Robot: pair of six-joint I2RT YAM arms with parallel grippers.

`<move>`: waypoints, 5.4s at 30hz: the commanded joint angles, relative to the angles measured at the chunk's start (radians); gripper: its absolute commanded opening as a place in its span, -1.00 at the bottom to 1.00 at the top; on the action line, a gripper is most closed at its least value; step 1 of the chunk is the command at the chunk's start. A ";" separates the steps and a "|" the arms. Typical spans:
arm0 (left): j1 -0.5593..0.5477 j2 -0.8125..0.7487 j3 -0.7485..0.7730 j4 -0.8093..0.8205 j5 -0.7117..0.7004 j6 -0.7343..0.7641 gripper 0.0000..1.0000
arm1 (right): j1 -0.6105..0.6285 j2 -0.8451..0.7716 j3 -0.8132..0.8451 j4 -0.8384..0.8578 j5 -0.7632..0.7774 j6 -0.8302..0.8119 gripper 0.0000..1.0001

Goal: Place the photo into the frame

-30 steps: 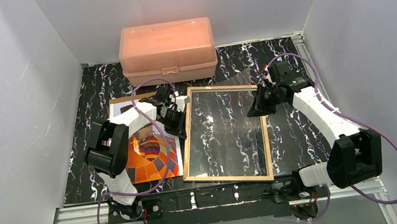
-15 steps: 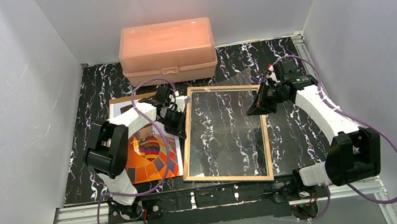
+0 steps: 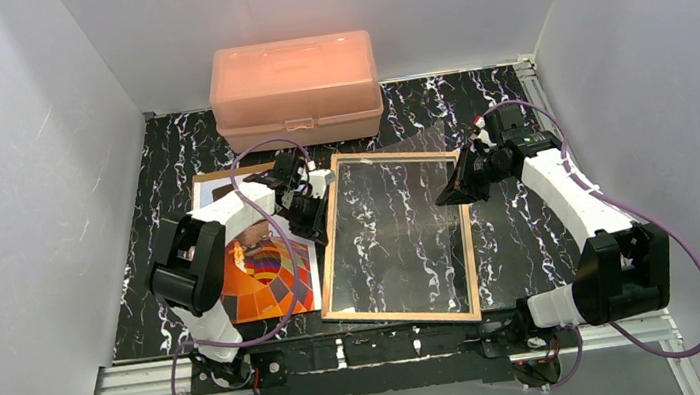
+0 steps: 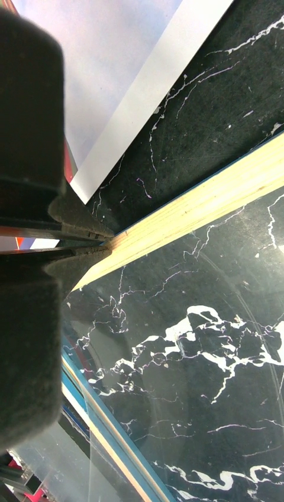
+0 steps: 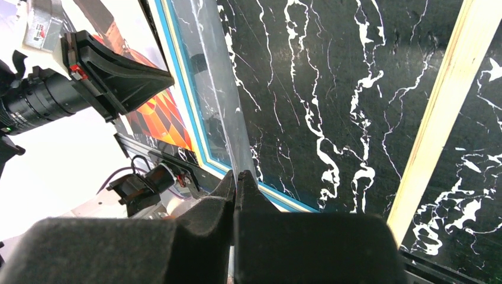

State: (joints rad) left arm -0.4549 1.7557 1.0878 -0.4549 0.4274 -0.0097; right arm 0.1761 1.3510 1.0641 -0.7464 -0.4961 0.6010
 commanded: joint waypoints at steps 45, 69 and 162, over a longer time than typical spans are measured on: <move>-0.002 0.017 -0.033 -0.018 -0.088 0.053 -0.95 | -0.031 -0.014 -0.017 0.010 -0.186 0.059 -0.97; -0.002 0.003 -0.033 -0.023 -0.086 0.060 -0.97 | 0.016 0.116 0.065 -0.147 0.148 -0.154 -0.03; 0.016 0.037 -0.035 -0.012 -0.081 0.077 -1.00 | 0.221 0.358 0.055 -0.027 0.449 -0.196 0.82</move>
State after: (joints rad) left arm -0.4469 1.7504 1.0855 -0.4591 0.4274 0.0204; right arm 0.3931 1.7092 1.1286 -0.8307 0.0082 0.3889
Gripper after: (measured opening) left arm 0.007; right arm 0.916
